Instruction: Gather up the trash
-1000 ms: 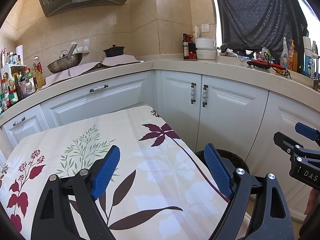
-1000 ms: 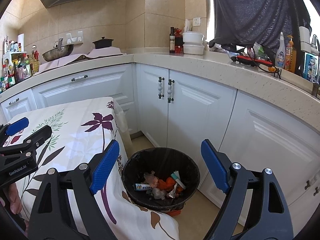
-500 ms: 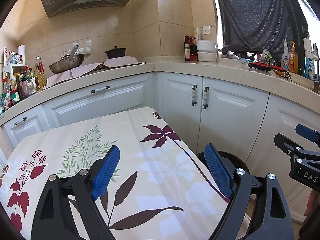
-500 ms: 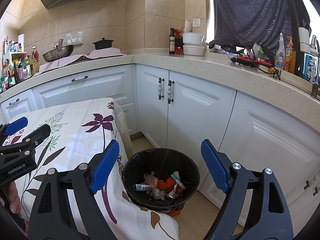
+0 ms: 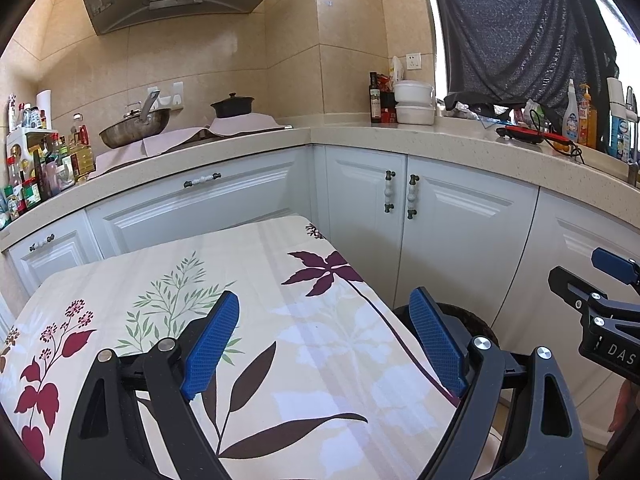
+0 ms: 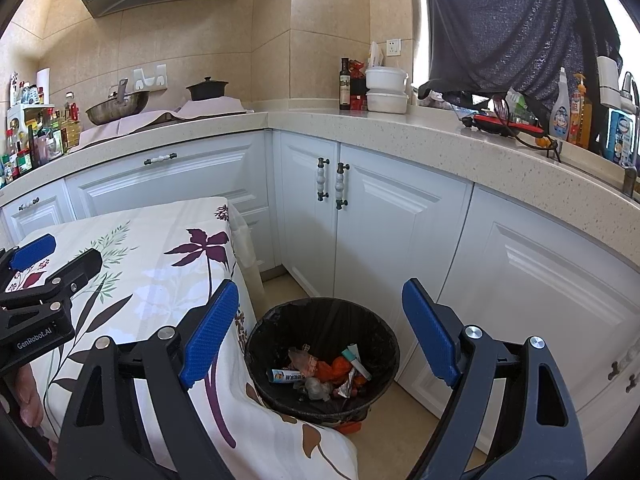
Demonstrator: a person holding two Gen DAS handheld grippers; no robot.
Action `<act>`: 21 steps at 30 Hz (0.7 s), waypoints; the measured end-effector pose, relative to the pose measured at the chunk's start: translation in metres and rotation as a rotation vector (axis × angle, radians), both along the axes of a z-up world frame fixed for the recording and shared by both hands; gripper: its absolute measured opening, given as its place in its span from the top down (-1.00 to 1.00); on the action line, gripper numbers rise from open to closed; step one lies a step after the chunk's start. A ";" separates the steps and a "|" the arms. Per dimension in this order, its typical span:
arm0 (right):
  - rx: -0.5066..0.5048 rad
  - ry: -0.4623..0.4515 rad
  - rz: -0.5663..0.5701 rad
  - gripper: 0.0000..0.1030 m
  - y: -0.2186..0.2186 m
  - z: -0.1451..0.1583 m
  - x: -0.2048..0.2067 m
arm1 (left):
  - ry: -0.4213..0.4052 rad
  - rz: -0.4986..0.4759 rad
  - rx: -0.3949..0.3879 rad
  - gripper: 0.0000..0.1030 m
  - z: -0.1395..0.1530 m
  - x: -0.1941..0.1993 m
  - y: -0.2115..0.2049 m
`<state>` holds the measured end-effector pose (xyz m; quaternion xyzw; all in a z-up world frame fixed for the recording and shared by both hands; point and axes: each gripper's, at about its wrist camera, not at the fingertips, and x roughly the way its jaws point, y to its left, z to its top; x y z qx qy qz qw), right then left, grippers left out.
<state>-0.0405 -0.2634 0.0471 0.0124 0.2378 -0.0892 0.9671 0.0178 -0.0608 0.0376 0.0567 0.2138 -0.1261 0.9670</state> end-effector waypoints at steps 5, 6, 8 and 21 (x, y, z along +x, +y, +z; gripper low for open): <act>-0.001 0.000 0.000 -0.59 0.000 0.000 0.000 | 0.000 0.002 0.000 -0.64 0.000 0.000 0.000; 0.000 0.000 0.000 -0.59 0.000 0.000 0.000 | 0.000 0.002 0.000 -0.64 0.000 0.000 0.000; 0.000 0.000 0.000 -0.59 0.000 0.000 0.000 | 0.000 0.004 -0.001 -0.64 0.000 0.000 0.000; 0.000 -0.001 0.003 -0.59 0.001 0.004 0.000 | -0.001 0.015 0.006 -0.64 0.001 0.000 0.000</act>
